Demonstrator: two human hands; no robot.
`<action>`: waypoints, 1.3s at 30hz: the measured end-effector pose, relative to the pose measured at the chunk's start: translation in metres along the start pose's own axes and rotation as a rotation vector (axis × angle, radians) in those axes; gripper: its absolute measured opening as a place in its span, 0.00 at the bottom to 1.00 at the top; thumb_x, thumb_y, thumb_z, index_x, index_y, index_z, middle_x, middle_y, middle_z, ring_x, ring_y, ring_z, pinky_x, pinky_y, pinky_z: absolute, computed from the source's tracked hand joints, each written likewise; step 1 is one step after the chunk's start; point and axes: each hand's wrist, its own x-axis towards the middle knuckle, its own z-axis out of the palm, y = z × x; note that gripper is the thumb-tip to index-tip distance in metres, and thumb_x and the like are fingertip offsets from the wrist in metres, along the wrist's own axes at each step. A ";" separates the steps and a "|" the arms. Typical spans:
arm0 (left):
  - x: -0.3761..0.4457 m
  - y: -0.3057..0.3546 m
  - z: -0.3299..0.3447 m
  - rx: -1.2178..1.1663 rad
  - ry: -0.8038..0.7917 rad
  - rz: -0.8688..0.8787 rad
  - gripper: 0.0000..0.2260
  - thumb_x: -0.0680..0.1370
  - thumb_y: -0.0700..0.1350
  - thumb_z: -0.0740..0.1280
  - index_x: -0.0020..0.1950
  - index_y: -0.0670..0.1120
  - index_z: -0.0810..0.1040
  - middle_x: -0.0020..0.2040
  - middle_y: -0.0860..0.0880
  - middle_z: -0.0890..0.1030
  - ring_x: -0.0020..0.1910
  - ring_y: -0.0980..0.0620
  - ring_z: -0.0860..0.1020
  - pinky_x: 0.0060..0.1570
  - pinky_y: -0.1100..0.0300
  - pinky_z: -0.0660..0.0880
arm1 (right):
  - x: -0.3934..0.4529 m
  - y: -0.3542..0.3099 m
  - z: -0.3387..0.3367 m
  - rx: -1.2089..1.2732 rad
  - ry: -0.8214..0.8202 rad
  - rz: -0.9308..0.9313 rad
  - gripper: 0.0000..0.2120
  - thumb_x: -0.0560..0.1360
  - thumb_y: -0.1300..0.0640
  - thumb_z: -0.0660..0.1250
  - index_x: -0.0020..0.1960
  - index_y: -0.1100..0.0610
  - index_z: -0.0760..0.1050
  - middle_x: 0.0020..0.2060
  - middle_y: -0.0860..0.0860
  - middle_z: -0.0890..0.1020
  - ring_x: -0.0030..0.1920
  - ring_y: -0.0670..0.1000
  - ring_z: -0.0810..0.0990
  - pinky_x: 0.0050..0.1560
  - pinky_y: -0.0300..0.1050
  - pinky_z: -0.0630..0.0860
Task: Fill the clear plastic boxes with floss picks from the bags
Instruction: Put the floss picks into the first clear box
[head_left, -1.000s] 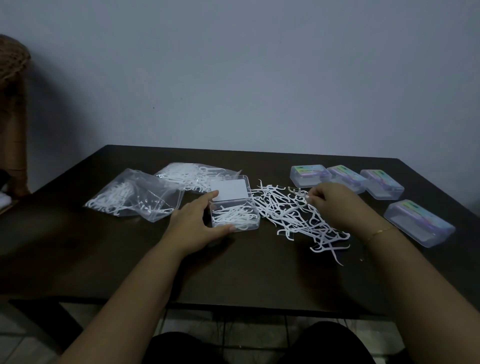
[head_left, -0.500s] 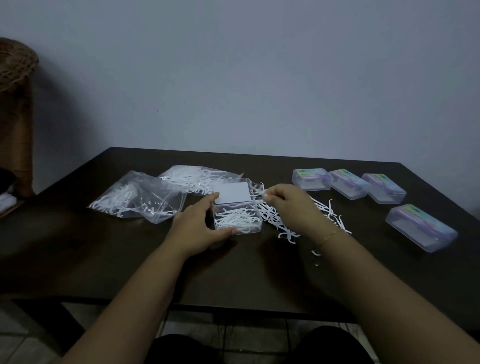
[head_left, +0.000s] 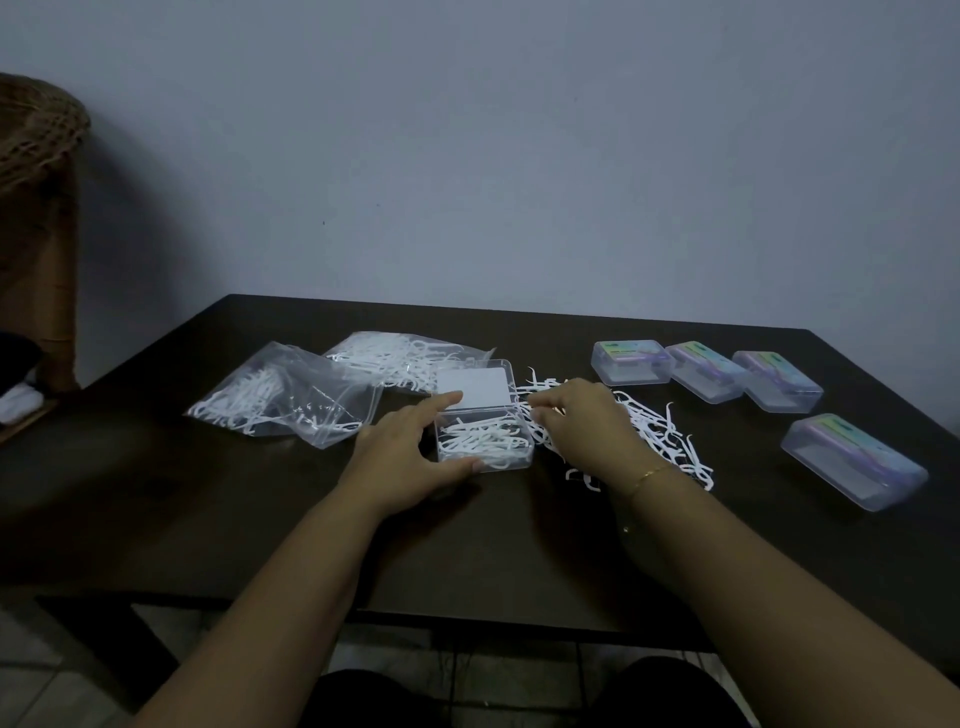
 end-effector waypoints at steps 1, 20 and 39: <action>-0.001 0.001 -0.001 0.001 -0.001 0.005 0.34 0.66 0.65 0.72 0.70 0.66 0.64 0.66 0.55 0.74 0.67 0.54 0.69 0.69 0.46 0.61 | 0.000 0.005 -0.002 -0.048 0.004 0.037 0.14 0.78 0.49 0.60 0.61 0.49 0.78 0.62 0.52 0.77 0.63 0.57 0.71 0.63 0.56 0.69; -0.003 0.005 -0.001 0.032 0.012 0.000 0.34 0.67 0.65 0.72 0.70 0.63 0.66 0.70 0.56 0.71 0.69 0.54 0.66 0.69 0.46 0.62 | -0.004 0.032 -0.026 -0.193 -0.148 0.269 0.13 0.78 0.48 0.61 0.55 0.53 0.79 0.53 0.50 0.81 0.60 0.54 0.76 0.67 0.57 0.64; -0.002 0.006 -0.001 0.038 0.009 -0.001 0.35 0.67 0.64 0.72 0.71 0.62 0.65 0.70 0.55 0.71 0.69 0.54 0.66 0.70 0.49 0.62 | -0.004 0.003 -0.046 -0.037 -0.141 -0.036 0.08 0.78 0.52 0.63 0.49 0.54 0.78 0.39 0.46 0.79 0.36 0.43 0.72 0.49 0.46 0.75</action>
